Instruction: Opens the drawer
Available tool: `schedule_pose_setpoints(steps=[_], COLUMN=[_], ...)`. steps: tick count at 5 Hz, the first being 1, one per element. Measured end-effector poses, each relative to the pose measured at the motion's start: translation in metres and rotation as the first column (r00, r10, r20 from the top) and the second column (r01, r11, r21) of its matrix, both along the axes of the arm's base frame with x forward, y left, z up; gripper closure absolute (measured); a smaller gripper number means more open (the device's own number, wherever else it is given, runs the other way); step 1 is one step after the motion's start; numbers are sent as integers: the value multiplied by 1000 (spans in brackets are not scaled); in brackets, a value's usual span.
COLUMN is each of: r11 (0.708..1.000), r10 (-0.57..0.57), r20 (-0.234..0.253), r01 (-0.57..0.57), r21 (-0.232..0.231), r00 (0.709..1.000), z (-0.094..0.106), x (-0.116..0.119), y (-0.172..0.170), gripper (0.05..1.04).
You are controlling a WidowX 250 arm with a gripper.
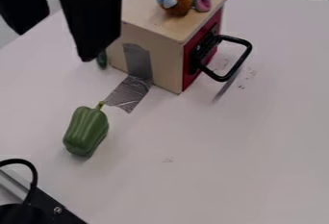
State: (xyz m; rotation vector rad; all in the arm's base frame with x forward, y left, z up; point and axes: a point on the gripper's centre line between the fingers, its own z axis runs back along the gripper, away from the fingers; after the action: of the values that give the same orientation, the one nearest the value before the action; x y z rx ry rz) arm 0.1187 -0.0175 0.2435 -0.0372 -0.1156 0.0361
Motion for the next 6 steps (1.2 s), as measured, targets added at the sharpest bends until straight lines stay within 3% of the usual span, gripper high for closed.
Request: schedule_pose_setpoints(steps=[1,2,4,6], r11=[1000,997,985,973], r10=[0,-78,-153,-152], r20=[-14,2,-31,-22], r01=[0,78,155,154], r21=[-3,28,74,172], r00=[1000,997,988,988], z=[-4,-19,-66,-117], x=[-1,29,100,168], y=[0,-10,-36,-45], gripper=[85,85,85,85])
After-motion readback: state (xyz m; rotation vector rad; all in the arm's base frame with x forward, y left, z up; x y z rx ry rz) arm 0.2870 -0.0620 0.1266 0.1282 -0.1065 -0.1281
